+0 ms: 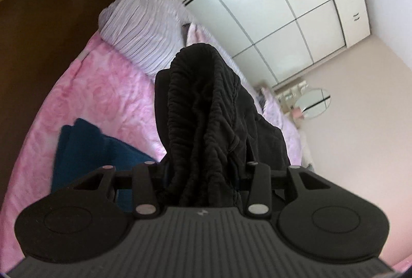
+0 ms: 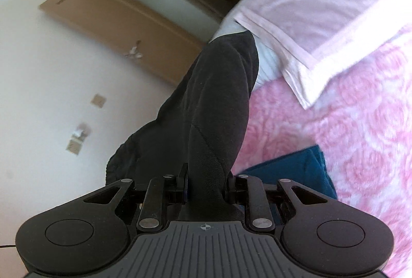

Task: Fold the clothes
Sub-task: 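Lift the folded pants with both grippers and carry them toward the pillows, then lower the pants onto the folded blue garment with both grippers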

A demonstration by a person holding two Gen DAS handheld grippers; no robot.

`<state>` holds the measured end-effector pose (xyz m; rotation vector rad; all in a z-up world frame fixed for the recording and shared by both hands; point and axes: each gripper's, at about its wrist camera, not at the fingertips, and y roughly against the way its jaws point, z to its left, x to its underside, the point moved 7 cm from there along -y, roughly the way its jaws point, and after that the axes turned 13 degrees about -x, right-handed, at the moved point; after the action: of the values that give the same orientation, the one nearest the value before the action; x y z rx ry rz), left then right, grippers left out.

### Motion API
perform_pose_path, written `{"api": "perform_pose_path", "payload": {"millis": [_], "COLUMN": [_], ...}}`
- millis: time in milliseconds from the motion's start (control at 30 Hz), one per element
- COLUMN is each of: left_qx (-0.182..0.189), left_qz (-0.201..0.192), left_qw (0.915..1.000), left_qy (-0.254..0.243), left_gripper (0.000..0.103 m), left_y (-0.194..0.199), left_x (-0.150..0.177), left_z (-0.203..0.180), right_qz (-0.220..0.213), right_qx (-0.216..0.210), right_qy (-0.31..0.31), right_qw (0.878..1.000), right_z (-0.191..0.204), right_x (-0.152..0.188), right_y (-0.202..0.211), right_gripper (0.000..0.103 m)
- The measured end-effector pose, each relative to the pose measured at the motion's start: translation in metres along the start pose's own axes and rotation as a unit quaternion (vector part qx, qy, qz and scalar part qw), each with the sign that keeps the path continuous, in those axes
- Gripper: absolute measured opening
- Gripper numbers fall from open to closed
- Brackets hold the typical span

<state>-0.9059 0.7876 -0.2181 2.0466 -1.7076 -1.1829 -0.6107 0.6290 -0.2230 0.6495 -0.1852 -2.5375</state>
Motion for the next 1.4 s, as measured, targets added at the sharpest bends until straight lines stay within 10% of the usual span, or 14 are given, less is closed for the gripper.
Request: {"api": "perform_pose_path", "payload": {"millis": [700, 900, 1067, 1233, 1400], "left_qx": [-0.028, -0.068, -0.134, -0.203, -0.191], "left_qz": [0.059, 0.058, 0.04, -0.013, -0.016], "left_qw": [0.9965, 0.9946, 0.9902, 0.9782, 0.9717], "left_qy": [0.053, 0.053, -0.002, -0.042, -0.138], "left_gripper": [0.04, 0.054, 0.055, 0.032, 0.014], "left_y": [-0.09, -0.097, -0.07, -0.026, -0.014], "left_x": [0.054, 0.058, 0.046, 0.033, 0.054], "left_z": [0.13, 0.143, 0.13, 0.113, 0.068], "right_qz": [0.043, 0.046, 0.026, 0.008, 0.052], "right_qx": [0.075, 0.125, 0.188, 0.224, 0.248], "right_qy": [-0.061, -0.049, 0.002, 0.101, 0.206], "right_qw": [0.994, 0.99, 0.982, 0.969, 0.945], "right_z": [-0.124, -0.129, -0.11, -0.068, -0.034], "right_x": [0.066, 0.066, 0.065, 0.074, 0.102], "right_y": [-0.062, -0.062, -0.045, -0.018, -0.029], "right_gripper": [0.023, 0.05, 0.051, 0.05, 0.05]}}
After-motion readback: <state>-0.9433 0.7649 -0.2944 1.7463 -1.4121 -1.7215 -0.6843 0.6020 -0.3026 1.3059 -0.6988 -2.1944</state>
